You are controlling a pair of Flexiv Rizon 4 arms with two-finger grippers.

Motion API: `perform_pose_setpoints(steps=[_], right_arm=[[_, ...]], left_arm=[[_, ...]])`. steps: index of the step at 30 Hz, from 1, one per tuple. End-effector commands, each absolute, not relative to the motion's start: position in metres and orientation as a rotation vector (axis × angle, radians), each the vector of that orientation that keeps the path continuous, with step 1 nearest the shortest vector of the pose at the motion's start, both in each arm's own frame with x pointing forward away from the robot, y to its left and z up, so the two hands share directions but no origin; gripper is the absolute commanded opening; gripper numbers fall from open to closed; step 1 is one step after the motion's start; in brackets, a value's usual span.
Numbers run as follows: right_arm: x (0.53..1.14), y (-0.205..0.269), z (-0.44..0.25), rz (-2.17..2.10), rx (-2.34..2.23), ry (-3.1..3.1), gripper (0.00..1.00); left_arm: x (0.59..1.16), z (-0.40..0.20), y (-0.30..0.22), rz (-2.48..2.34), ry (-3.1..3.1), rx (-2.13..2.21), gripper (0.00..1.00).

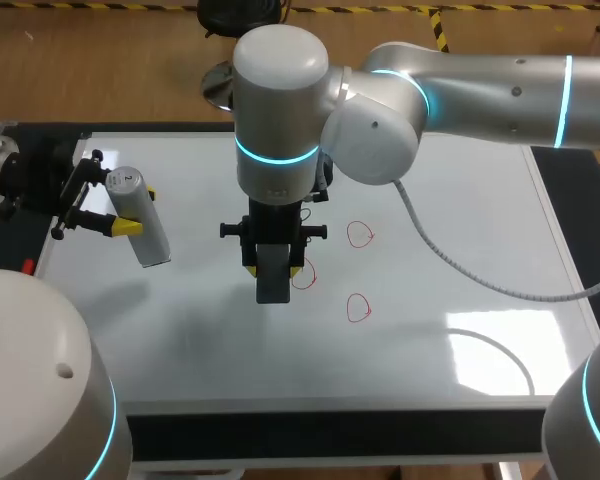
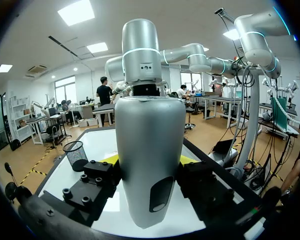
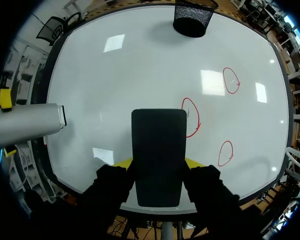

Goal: Pick up the inspection probe, press it on each red-marked spot on the whiteboard one by one, put down the probe, pick up the eraser, and wipe off all the red marks.

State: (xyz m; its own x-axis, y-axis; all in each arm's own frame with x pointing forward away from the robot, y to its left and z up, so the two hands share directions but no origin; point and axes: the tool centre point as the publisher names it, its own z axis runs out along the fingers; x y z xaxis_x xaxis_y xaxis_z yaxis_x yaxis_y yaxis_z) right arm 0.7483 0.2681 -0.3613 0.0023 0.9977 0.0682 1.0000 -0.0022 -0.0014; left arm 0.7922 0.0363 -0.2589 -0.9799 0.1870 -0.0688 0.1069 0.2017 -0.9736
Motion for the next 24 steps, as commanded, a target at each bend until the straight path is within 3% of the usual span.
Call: perform_pose_setpoints(steps=[1, 24], right_arm=[[0.751, 0.261, -0.371, -0.096, -2.175, -2.165, 0.0], [0.765, 0.285, -0.404, -0.115, -2.113, -2.124, 0.0]], left_arm=[[0.791, -0.257, 0.036, 1.924, -2.388, -0.293, 0.0], [0.791, -0.257, 0.036, 1.924, -2.388, -0.293, 0.0]])
